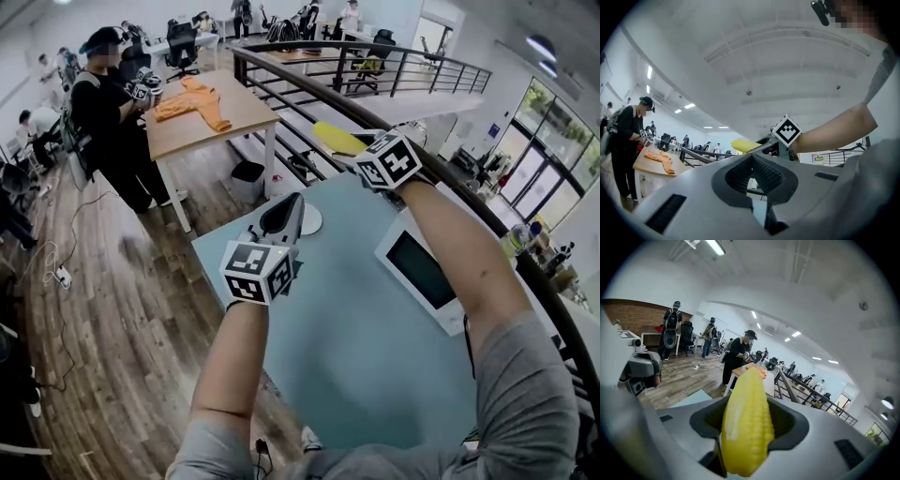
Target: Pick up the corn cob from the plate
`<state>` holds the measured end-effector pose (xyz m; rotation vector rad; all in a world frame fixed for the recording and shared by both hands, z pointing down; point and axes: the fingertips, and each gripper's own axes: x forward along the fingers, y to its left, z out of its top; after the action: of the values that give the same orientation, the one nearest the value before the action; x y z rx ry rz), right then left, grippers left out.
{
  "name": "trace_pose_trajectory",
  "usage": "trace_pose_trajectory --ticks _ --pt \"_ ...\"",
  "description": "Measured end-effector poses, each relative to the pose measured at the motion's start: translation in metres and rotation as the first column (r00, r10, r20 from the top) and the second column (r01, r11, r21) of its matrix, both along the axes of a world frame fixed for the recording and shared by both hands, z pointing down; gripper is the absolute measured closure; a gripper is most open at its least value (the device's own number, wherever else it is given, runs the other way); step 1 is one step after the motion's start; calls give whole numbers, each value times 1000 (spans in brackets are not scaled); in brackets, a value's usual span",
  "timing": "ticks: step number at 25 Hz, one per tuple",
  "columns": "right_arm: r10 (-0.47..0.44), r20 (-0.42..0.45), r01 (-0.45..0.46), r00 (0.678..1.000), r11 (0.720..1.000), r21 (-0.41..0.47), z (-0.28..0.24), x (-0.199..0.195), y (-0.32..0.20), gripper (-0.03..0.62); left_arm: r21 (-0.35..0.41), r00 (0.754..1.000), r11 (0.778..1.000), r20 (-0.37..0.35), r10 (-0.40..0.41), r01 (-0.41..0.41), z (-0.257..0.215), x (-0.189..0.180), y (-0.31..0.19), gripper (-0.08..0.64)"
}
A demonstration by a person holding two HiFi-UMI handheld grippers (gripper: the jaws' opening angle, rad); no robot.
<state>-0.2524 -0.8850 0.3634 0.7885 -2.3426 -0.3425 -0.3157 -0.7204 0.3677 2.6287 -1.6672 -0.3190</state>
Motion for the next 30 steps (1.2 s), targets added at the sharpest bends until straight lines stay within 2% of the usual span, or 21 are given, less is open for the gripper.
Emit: trace_pose_trajectory --ticks 6,12,19,25,30 --pt "-8 58 3 998 996 86 -97 47 83 336 65 998 998 57 19 -22 -85 43 71 541" --pt "-20 105 6 994 992 130 -136 124 183 336 96 994 995 108 19 -30 -129 104 166 541" --pt "-28 163 6 986 991 132 -139 244 333 336 43 993 999 119 -9 4 -119 205 303 541" --pt "-23 181 2 983 993 115 -132 351 465 336 -28 992 999 125 21 -17 -98 304 431 541" --pt "-22 222 5 975 997 76 -128 412 556 336 -67 990 997 136 34 -25 -92 348 520 541"
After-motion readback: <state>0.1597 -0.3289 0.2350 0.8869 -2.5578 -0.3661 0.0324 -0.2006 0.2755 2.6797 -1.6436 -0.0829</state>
